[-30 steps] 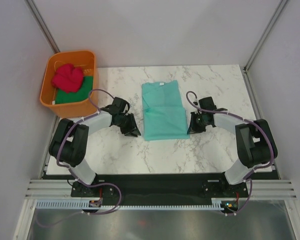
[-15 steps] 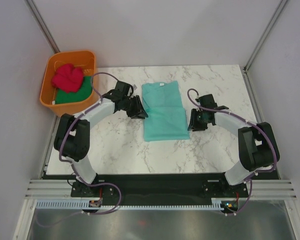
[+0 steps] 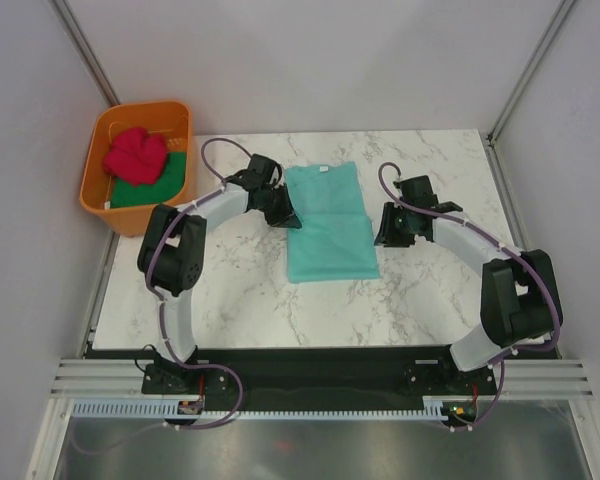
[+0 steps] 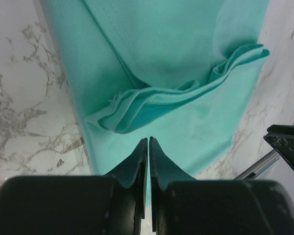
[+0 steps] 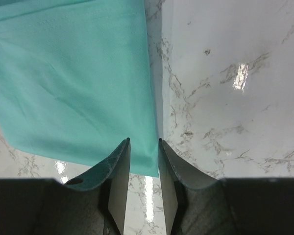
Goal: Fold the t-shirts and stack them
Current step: Fold the tshirt
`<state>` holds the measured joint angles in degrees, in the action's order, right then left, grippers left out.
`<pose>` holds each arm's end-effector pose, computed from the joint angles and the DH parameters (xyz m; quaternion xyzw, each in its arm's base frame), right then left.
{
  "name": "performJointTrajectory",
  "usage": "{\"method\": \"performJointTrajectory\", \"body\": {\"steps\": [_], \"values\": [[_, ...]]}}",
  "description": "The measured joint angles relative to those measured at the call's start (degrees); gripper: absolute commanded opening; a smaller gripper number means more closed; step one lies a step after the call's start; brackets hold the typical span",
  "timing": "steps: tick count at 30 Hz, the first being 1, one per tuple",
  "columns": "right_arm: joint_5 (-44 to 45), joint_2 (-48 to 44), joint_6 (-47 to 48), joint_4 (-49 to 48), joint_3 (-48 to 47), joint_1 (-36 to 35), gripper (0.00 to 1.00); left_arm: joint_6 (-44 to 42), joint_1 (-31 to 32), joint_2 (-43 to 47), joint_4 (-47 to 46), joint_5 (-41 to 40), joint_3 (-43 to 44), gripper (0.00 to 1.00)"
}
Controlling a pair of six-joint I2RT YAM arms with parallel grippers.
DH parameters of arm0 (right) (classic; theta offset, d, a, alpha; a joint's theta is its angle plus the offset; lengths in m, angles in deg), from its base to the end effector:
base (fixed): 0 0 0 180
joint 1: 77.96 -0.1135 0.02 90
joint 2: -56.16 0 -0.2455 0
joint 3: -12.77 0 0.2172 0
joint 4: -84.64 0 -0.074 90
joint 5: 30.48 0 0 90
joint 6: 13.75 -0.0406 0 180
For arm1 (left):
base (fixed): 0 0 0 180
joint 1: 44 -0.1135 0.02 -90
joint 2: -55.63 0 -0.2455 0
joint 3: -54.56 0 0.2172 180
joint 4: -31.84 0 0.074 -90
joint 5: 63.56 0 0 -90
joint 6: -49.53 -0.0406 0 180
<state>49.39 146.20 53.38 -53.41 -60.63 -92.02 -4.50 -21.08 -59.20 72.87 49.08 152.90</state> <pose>0.2773 0.0768 0.1995 0.0498 0.9579 0.1660 0.2288 0.3542 -0.1668 0.1806 -0.0524 0.9416 -0.2989 0.1462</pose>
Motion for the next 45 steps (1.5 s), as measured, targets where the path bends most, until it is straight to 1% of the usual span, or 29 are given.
{"method": "performJointTrajectory", "body": {"steps": [9,16,17,19,20,22,23,26,30,36,45], "values": [[0.39,0.61,-0.04,0.24,-5.25,0.0,0.4,0.0,-0.85,-5.38,0.09,-3.3,3.93,0.1],[-0.09,4.79,1.09,-2.62,-9.6,-0.02,0.4,0.0,-2.86,-6.56,0.24,-4.83,5.64,0.1],[-0.52,5.79,1.29,-3.32,-9.88,-0.07,0.4,-0.02,-3.06,-6.56,0.2,-4.87,6.12,0.1],[-1.22,8.11,1.79,-4.44,-10.51,-0.37,0.36,0.0,-3.37,-6.56,0.2,-4.87,6.78,0.1],[-1.64,9.42,2.01,-4.87,-10.99,-0.7,0.32,0.0,-3.37,-6.56,0.11,-4.9,7.08,0.1],[-2.1,12.2,2.43,-5.4,-12.28,-2.05,0.28,0.0,-3.32,-6.58,0.07,-4.85,7.21,0.1],[-2.49,13.53,2.62,-5.73,-13.05,-3.02,0.25,0.0,-3.3,-6.58,0.04,-4.85,7.21,0.1],[-4.61,17.16,3.04,-6.25,-15.56,-5.79,0.22,-0.02,-3.3,-6.86,0.11,-4.85,7.21,0.1],[-8.09,21.38,3.39,-6.75,-18.95,-7.85,0.21,0.0,-3.3,-7.54,0.15,-4.85,7.21,0.1],[-12.2,27.91,3.63,-7.34,-24.22,-7.3,0.2,0.0,-3.72,-8.07,0.2,-5.11,7.21,0.11],[-14.03,31.87,3.76,-7.69,-26.49,-6.64,0.2,-0.02,-4.37,-8.55,0.26,-7.67,7.21,0.11]]}}
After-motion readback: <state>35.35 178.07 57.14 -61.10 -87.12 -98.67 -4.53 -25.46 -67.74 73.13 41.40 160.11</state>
